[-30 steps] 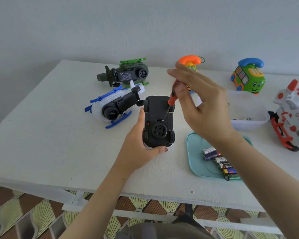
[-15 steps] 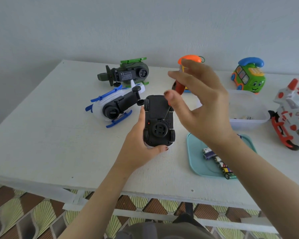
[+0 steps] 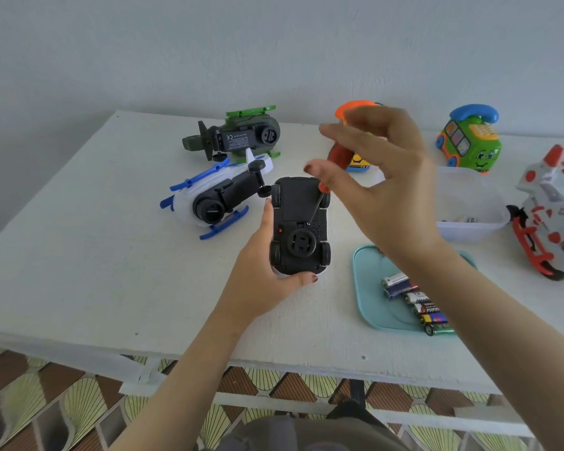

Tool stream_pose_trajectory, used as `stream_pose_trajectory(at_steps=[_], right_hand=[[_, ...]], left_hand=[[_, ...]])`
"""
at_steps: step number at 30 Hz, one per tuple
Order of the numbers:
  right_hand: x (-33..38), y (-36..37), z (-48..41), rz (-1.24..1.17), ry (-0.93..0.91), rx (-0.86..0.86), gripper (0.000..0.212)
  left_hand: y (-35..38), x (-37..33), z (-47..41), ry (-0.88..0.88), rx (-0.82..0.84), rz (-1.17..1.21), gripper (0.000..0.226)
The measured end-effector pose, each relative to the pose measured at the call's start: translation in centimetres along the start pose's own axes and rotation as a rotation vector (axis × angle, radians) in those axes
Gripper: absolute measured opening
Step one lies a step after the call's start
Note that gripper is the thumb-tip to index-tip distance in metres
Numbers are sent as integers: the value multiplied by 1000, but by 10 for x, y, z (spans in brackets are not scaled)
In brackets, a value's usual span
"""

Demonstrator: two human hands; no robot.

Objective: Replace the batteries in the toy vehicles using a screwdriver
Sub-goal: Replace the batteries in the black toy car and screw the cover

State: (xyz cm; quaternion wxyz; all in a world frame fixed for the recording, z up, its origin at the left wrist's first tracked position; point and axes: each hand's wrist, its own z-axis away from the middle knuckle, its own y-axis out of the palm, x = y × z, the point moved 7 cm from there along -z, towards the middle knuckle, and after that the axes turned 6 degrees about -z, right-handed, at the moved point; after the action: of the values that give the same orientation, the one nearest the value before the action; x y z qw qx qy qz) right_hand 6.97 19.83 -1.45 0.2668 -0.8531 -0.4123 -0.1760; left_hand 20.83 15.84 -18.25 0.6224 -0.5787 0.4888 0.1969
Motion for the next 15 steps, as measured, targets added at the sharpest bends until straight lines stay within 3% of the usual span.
stream_pose_trajectory(at_steps=[4, 9, 15], right_hand=[[-2, -1, 1, 36, 13, -36, 24], [2, 3, 6, 3, -1, 35, 23], [1, -4, 7, 33, 9, -62, 21]], left_hand=[[0, -1, 1, 4, 2, 6, 119], [-1, -3, 1, 16, 0, 13, 118], [-1, -2, 1, 10, 4, 23, 119]])
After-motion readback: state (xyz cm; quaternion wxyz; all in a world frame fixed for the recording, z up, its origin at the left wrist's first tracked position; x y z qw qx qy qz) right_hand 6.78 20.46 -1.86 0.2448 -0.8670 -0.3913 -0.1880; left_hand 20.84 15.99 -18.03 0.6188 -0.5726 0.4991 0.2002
